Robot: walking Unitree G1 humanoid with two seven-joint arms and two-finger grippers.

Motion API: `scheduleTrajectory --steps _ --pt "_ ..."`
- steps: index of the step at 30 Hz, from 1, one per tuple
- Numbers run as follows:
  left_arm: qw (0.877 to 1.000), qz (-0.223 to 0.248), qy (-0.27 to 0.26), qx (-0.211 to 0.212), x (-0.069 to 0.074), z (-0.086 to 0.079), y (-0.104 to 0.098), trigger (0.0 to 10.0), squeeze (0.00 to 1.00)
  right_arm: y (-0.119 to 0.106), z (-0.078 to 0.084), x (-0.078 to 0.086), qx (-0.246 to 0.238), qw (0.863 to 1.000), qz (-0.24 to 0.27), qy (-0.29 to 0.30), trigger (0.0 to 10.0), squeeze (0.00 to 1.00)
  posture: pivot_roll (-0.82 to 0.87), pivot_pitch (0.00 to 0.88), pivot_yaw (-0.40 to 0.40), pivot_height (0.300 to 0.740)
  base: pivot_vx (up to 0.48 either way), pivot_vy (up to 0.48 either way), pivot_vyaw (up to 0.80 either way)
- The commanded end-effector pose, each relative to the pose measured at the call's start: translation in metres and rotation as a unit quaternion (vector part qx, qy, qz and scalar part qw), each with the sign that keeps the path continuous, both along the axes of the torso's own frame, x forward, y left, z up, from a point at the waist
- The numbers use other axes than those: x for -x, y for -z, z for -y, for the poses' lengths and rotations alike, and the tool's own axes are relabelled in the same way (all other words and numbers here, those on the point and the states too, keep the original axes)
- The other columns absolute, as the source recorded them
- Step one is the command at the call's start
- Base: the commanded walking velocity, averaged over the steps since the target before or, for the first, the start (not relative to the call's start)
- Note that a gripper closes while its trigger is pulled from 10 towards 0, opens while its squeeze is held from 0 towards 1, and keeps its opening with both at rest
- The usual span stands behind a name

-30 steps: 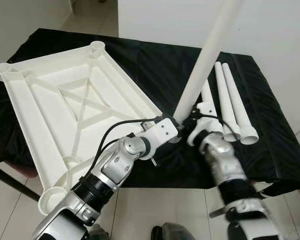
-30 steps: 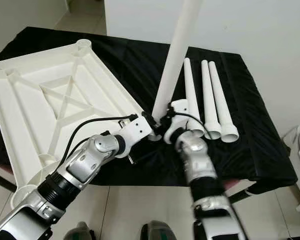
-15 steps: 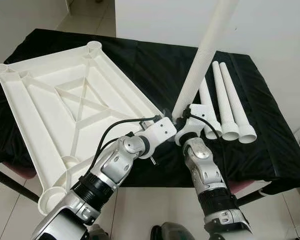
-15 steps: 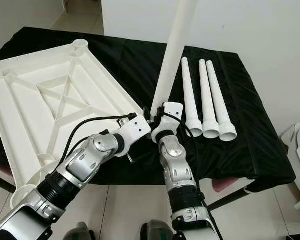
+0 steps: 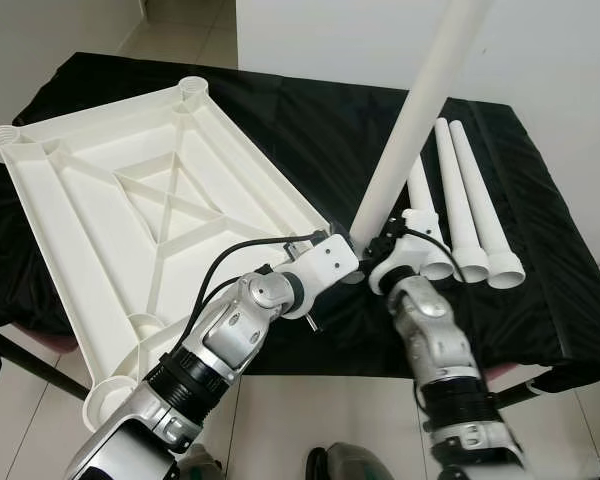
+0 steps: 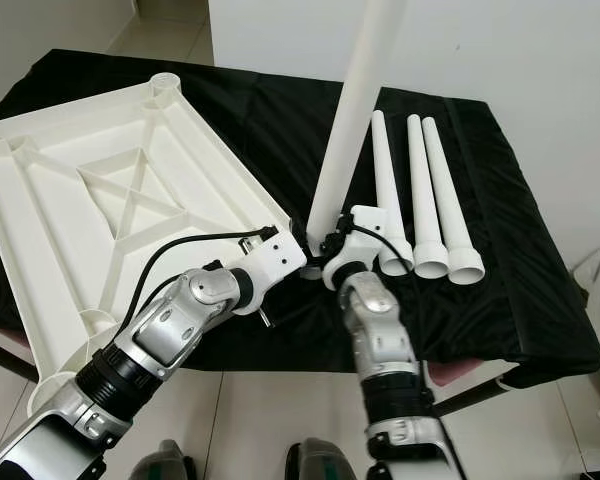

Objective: Building children table

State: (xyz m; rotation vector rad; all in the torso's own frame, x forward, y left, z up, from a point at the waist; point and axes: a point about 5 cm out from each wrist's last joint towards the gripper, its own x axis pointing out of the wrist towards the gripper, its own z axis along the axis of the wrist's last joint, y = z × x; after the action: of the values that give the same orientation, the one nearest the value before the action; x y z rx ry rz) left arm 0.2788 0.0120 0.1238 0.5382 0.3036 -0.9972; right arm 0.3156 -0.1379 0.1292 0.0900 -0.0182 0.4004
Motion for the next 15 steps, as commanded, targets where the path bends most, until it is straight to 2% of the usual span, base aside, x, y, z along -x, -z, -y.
scheduleTrajectory --steps 1,3,4,6,8,10,11,13,14,15 --pt "0.998 -0.051 0.023 -0.037 0.011 -0.001 0.024 10.0 0.0 -0.008 0.0 -0.001 -0.011 1.0 0.013 -0.016 10.0 0.0 -0.06 0.021 -0.04 0.74 0.0 0.0 0.0" --pt "0.998 -0.051 0.025 -0.037 0.011 -0.001 0.024 10.0 0.0 -0.011 0.007 -0.005 0.008 0.997 0.022 -0.067 10.0 0.0 -0.06 0.021 -0.04 0.74 0.0 0.0 0.0" --pt "0.998 -0.051 0.025 -0.037 0.011 -0.001 0.024 10.0 0.0 -0.011 0.007 -0.005 0.008 0.997 0.022 -0.067 10.0 0.0 -0.06 0.021 -0.04 0.74 0.0 0.0 0.0" --pt "0.998 -0.051 0.027 -0.037 0.011 0.0 0.023 10.0 0.0 -0.014 0.011 -0.009 0.025 0.994 0.03 -0.104 10.0 0.0 -0.07 0.02 -0.031 0.74 0.0 0.0 0.0" --pt "0.998 -0.051 0.027 -0.037 0.011 0.0 0.023 10.0 0.0 -0.014 0.011 -0.009 0.025 0.994 0.03 -0.104 10.0 0.0 -0.07 0.02 -0.031 0.74 0.0 0.0 0.0" --pt "0.998 -0.05 0.029 -0.038 0.011 0.0 0.023 10.0 0.0 -0.016 0.011 -0.012 0.029 0.988 0.026 -0.152 10.0 0.0 -0.07 0.018 -0.031 0.74 0.0 0.0 0.0" --pt "0.998 -0.05 0.029 -0.038 0.011 0.0 0.023 10.0 0.0 -0.016 0.011 -0.012 0.029 0.988 0.026 -0.152 10.0 0.0 -0.07 0.018 -0.031 0.74 0.0 0.0 0.0" --pt "0.998 -0.05 0.029 -0.038 0.011 0.0 0.022 10.0 0.0 -0.016 0.011 -0.012 0.048 0.978 0.017 -0.202 10.0 0.0 -0.06 0.02 -0.032 0.74 0.0 0.0 0.0" --pt "0.998 -0.05 0.029 -0.038 0.011 0.0 0.022 10.0 0.0 -0.016 0.011 -0.012 0.048 0.978 0.017 -0.202 10.0 0.0 -0.06 0.02 -0.032 0.74 0.0 0.0 0.0" --pt "0.998 -0.05 0.028 -0.038 0.011 -0.001 0.022 10.0 0.0 -0.012 0.012 -0.011 0.063 0.972 0.008 -0.226 10.0 0.0 -0.05 0.018 -0.033 0.74 0.0 0.0 0.0"
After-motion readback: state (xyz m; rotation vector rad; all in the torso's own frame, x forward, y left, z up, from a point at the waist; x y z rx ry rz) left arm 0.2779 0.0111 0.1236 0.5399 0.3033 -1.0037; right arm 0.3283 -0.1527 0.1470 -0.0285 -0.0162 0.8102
